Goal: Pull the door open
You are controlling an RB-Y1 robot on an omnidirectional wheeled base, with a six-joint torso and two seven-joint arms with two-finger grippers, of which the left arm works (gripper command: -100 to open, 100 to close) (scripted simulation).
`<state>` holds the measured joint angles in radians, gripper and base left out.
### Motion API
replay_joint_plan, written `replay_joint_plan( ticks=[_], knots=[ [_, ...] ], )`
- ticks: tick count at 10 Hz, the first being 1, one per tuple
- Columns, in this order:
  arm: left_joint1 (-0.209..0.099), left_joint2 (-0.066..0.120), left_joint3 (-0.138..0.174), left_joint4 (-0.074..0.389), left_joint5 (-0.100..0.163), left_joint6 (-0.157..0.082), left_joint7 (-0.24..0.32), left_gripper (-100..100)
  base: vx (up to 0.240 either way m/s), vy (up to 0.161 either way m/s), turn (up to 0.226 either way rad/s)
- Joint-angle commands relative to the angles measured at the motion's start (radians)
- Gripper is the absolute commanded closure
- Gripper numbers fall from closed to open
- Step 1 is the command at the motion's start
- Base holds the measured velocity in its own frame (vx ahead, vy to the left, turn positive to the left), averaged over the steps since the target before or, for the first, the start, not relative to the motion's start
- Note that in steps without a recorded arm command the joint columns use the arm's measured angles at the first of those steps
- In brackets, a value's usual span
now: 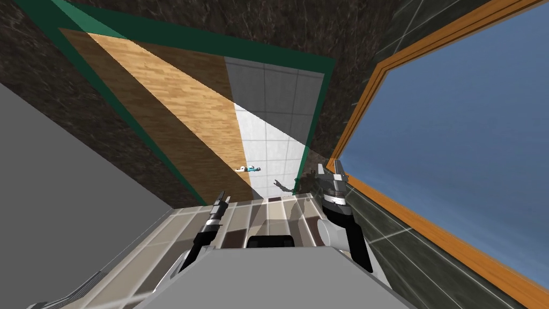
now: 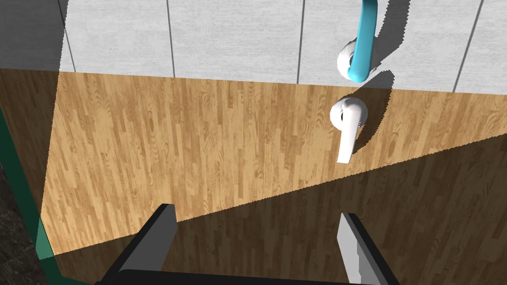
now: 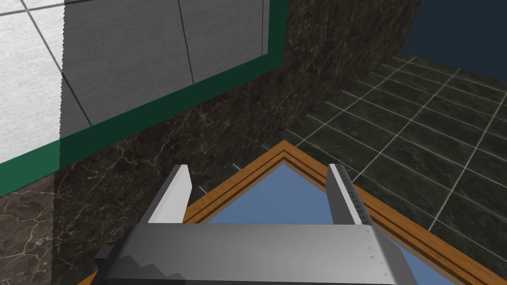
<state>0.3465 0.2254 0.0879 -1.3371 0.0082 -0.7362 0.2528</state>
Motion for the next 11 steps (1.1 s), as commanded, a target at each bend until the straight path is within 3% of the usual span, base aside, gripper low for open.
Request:
replay_joint_plan(
  ticks=[1, 11],
  knots=[
    [-0.006, 0.004, 0.004, 0.032, 0.004, -0.010, 0.002, -100, 0.092, 0.021, -0.045],
    [-0.052, 0.039, 0.031, 0.256, 0.031, -0.084, 0.020, -100, 0.105, 0.026, -0.049]
  ],
)
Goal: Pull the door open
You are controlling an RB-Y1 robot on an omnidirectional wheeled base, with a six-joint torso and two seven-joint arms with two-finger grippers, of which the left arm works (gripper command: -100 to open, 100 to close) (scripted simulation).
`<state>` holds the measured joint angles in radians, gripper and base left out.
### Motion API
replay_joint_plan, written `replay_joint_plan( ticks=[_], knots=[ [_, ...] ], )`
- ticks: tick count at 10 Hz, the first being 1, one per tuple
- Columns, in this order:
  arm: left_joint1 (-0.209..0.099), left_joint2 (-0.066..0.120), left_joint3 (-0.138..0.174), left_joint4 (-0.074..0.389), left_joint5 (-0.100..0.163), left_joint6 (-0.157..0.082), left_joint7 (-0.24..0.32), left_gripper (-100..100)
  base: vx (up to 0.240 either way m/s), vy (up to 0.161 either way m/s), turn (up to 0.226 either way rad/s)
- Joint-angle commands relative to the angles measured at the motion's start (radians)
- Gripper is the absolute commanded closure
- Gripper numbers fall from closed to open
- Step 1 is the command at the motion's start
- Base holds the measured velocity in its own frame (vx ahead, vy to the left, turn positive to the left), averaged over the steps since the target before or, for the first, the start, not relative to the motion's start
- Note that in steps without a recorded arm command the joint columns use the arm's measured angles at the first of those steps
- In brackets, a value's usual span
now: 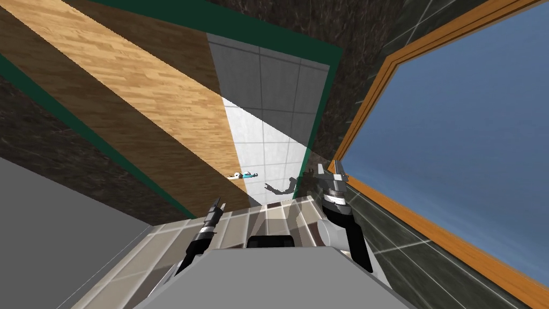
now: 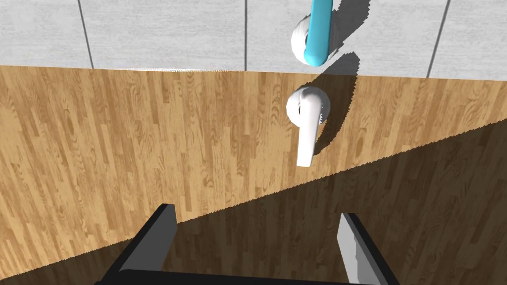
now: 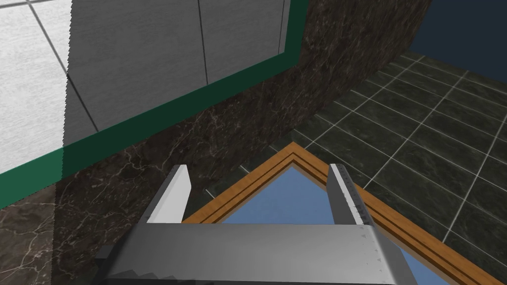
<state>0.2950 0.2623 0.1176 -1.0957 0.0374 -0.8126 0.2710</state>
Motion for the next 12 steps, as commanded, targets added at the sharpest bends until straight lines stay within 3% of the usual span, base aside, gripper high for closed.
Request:
replay_joint_plan(
  ticks=[1, 5, 11, 12],
  knots=[
    [-0.004, 0.005, 0.004, 0.031, 0.004, -0.014, 0.004, -100, 0.112, 0.023, -0.030],
    [-0.029, 0.024, 0.018, 0.152, 0.018, -0.054, 0.013, -100, 0.156, 0.047, -0.067],
    [-0.049, 0.037, 0.029, 0.241, 0.029, -0.084, 0.021, -100, 0.101, 0.028, -0.034],
    [-0.050, 0.036, 0.028, 0.237, 0.027, -0.082, 0.020, -100, 0.044, 0.007, -0.008]
  ],
)
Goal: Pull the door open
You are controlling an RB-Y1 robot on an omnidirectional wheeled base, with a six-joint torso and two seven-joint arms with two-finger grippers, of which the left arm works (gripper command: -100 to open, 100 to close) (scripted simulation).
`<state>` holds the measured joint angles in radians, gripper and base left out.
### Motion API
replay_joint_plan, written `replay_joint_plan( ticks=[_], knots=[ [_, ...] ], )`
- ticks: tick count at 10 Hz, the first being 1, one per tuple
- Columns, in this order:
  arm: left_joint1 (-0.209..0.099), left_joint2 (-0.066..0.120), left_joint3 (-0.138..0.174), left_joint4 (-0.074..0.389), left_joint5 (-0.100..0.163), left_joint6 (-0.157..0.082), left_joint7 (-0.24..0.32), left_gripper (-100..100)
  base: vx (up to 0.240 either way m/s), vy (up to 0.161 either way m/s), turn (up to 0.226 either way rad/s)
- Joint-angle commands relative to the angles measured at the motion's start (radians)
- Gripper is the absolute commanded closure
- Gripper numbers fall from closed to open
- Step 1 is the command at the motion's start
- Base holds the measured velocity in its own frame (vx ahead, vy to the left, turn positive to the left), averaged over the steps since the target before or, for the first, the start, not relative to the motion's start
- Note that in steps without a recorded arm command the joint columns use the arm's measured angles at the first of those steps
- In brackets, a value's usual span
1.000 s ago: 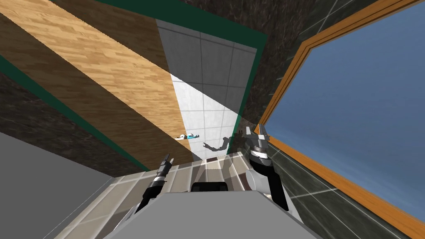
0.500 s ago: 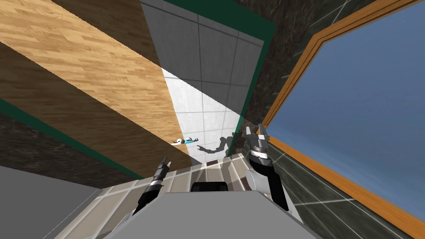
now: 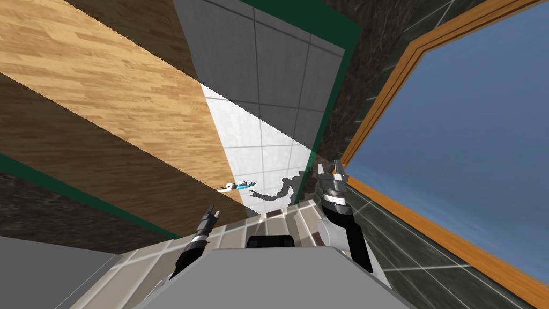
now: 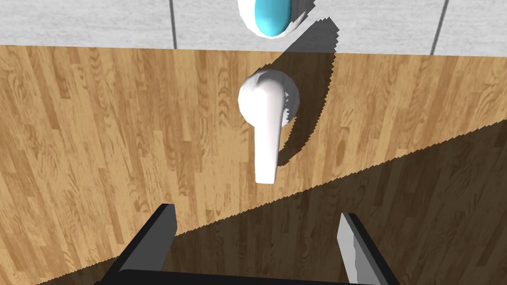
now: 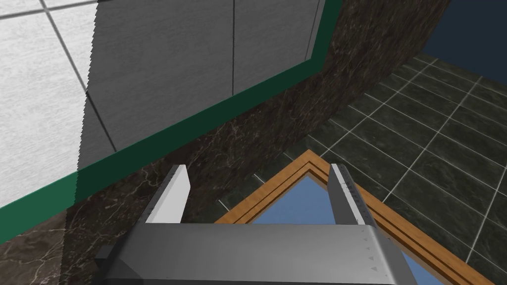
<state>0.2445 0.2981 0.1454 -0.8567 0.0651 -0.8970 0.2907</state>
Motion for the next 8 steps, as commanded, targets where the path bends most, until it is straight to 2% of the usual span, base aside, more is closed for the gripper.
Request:
replay_joint_plan(
  ticks=[1, 3, 5, 8],
  knots=[
    [0.013, 0.016, 0.031, 0.022, 0.015, 0.009, -0.007, -100, 0.032, 0.043, 0.085],
    [0.019, 0.025, 0.051, 0.036, 0.025, 0.015, -0.012, -100, 0.020, 0.080, 0.045],
    [0.018, 0.037, 0.087, 0.065, 0.043, 0.030, -0.025, -100, 0.087, 0.102, 0.017],
    [-0.017, 0.018, 0.078, 0.068, 0.040, 0.034, -0.035, -100, 0.130, 0.132, -0.077]
  ],
)
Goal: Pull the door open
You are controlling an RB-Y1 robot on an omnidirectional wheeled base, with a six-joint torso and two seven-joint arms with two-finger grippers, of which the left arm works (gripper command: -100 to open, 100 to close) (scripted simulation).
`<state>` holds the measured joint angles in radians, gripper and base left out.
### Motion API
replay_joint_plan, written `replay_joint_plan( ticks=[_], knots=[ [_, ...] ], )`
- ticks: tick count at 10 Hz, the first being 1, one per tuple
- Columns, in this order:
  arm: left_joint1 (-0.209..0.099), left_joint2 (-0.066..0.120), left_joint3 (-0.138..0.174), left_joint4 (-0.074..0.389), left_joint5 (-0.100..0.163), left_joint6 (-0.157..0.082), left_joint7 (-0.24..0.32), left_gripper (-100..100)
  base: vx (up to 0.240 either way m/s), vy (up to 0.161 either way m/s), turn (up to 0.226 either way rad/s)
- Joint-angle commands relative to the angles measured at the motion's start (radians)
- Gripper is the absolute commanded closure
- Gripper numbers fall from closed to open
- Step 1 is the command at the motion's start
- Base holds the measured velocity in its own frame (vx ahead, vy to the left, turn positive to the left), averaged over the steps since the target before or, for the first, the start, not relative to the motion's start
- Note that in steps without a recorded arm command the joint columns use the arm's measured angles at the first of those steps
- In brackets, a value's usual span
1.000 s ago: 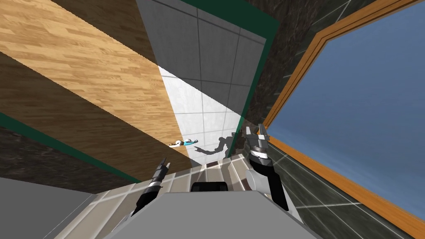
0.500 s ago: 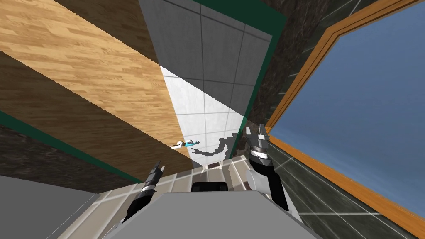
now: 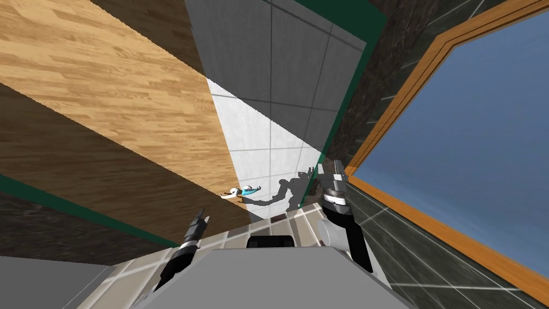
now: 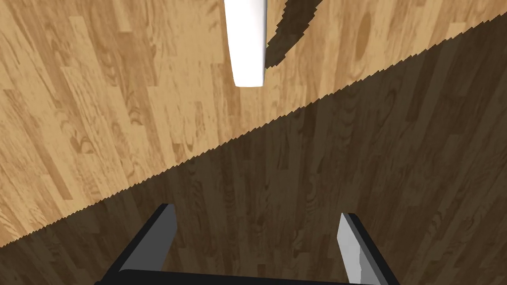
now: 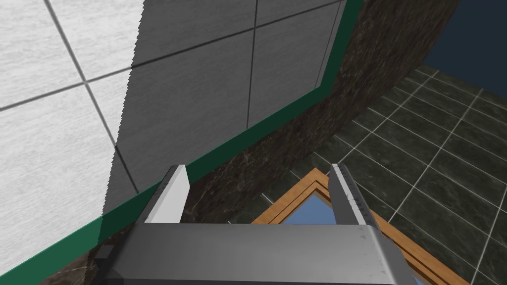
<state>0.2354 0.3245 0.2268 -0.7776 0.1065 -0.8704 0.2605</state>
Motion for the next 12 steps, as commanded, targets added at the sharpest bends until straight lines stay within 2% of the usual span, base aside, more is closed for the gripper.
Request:
replay_joint_plan(
  ticks=[1, 3, 4, 5, 10, 12],
  knots=[
    [-0.020, -0.017, -0.012, -0.015, -0.005, 0.007, -0.006, -100, 0.191, 0.022, -0.119],
    [-0.055, -0.044, -0.043, -0.029, -0.019, 0.003, -0.008, -100, 0.230, -0.068, -0.194],
    [-0.036, -0.036, -0.034, -0.043, -0.015, 0.012, -0.004, -100, 0.120, -0.049, -0.030],
    [-0.036, -0.036, -0.034, -0.043, -0.015, 0.012, -0.004, 100, -0.017, 0.006, 0.031],
    [-0.036, -0.036, -0.034, -0.043, -0.015, 0.012, -0.004, 100, -0.021, 0.006, -0.009],
    [-0.002, -0.013, -0.017, -0.027, -0.008, 0.009, 0.003, 100, -0.171, 0.031, 0.041]
  ],
)
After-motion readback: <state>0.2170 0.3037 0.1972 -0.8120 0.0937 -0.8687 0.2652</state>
